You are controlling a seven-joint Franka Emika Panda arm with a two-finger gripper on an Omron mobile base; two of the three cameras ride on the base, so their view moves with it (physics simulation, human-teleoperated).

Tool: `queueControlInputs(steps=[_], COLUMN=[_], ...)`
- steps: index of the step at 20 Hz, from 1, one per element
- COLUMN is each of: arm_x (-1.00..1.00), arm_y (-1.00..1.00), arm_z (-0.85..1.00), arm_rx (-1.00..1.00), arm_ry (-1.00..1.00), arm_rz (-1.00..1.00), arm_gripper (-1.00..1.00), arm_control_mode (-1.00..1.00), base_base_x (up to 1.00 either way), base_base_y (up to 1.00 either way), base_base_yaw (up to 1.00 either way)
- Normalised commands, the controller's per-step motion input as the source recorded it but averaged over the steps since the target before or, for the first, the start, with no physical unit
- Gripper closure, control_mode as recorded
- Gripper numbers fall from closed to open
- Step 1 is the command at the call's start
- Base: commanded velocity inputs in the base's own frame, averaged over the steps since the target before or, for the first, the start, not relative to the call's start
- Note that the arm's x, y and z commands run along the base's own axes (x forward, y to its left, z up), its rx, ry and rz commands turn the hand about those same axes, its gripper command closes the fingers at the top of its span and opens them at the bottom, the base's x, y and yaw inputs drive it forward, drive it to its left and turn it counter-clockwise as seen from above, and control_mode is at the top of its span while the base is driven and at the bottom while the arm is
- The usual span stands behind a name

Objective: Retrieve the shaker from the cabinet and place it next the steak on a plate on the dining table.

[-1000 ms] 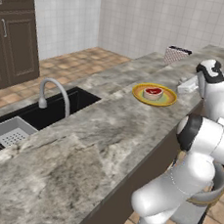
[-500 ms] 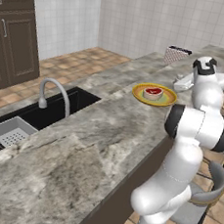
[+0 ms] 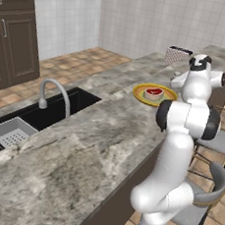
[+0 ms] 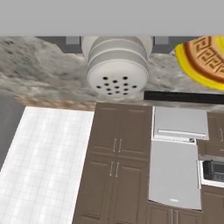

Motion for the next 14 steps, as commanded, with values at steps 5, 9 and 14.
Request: queueControlInputs(steps=[5,9,14], arm_x=[0.30,0.21,0.02], arm_y=[0.00,0.00,0.00], arm_z=[-0.12,-0.18,-0.22], arm_rx=[0.00,0.00,0.05], arm_ry=[0.00,0.00,0.01], arm_rz=[0.00,0.00,0.00], arm_gripper=[1.00,1.00,1.00], arm_control_mode=[-1.00,-1.00,-1.00], base_base_x=[0.00,0.00,0.00], base_base_y=[0.00,0.00,0.00], base_base_yaw=[0.00,0.00,0.00])
